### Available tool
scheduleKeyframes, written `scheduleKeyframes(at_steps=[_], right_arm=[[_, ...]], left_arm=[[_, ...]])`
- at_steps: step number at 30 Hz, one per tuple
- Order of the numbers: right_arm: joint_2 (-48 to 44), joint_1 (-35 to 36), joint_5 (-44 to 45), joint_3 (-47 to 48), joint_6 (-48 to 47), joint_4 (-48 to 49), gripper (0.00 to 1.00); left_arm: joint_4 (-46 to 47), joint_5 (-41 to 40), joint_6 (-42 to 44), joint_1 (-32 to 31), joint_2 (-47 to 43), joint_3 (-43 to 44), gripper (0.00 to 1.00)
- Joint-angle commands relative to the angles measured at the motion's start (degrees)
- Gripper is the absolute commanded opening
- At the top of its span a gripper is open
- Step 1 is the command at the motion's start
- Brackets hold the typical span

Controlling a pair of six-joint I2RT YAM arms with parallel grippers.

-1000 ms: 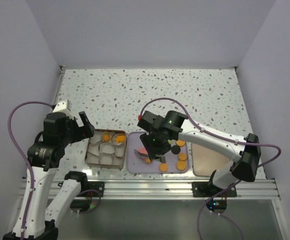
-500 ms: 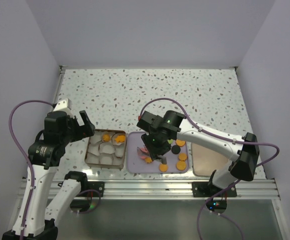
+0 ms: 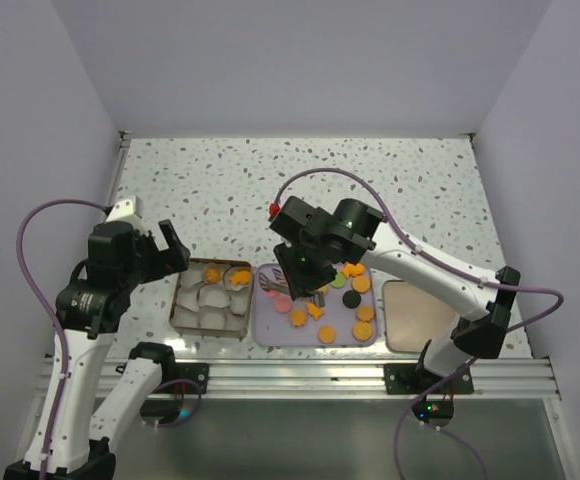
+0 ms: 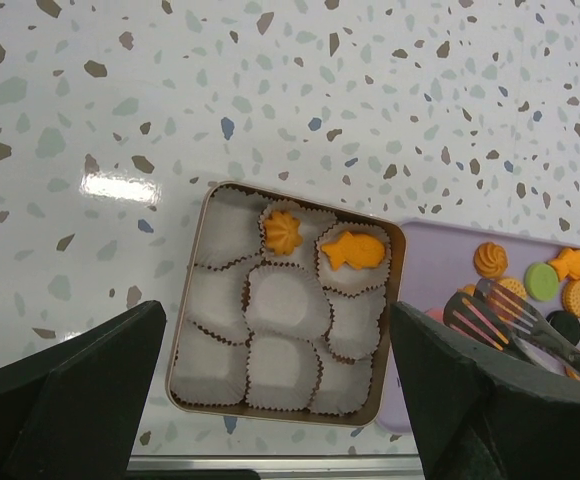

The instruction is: Pack the cookies

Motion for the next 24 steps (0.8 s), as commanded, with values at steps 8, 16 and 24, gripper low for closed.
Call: scheduleKeyframes(at_steps=[8, 16, 24], right_arm=[[13.4, 0.3, -5.7, 22.5, -0.6, 3.5, 0.39], [23.7, 0.4, -14.9, 32.3, 1.0, 11.5, 0.4], [31.0, -0.1, -15.1, 37.5, 0.2, 12.6, 0.4]], left_arm=[[-0.7, -0.7, 0.2, -0.3, 0.8, 7.4, 1.0], [-4.7, -3.3, -0.3, -0.3, 2.9, 17.8, 1.0], [-9.1, -5.2, 0.1, -0.3, 2.0, 22.4, 1.0]])
